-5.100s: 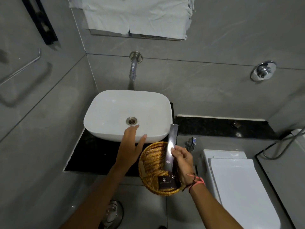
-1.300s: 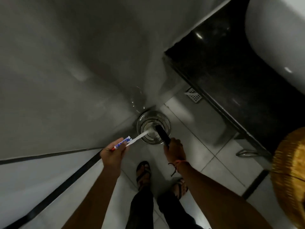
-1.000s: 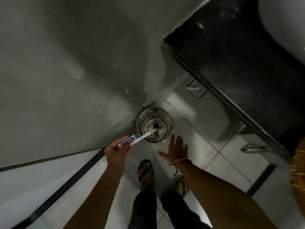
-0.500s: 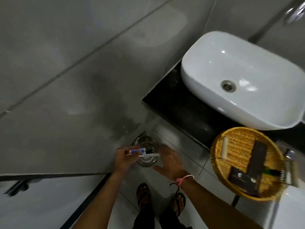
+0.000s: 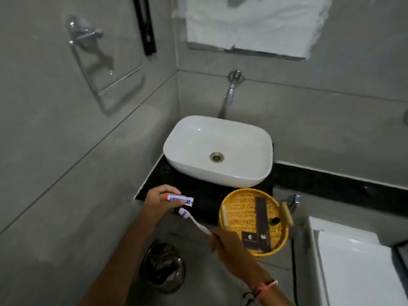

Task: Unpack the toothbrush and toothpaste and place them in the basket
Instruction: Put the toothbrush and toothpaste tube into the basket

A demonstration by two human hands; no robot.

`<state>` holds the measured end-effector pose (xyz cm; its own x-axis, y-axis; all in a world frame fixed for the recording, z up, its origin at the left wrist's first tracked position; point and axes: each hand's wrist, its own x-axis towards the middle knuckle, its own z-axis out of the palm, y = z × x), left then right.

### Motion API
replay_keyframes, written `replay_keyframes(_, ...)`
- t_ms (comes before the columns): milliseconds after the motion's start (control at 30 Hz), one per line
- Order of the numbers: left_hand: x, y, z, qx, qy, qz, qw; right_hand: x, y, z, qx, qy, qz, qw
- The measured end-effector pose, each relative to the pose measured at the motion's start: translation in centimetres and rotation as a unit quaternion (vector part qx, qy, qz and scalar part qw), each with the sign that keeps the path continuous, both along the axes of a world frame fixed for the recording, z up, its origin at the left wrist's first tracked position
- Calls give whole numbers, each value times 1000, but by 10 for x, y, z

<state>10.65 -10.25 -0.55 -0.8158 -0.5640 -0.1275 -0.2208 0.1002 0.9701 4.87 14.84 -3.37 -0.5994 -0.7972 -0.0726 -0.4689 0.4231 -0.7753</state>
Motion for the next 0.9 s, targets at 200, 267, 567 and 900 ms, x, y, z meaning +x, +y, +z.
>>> replay_keyframes(200, -64, 47, 8, 29, 16, -50, 998, -24, 70, 6, -80, -80, -198, 974)
replay_keyframes(267, -83, 66, -1, 11, -21, -105, 994, -30, 89, 5, -107, -118, -268, 950)
replay_keyframes(567, -152, 127, -39, -265, -205, -355, 873, -56, 123, -1, -154, -253, -373, 879)
replay_keyframes(900, -180, 130, -79, -342, -253, -373, 825, -87, 98, -8, -122, -288, -375, 873)
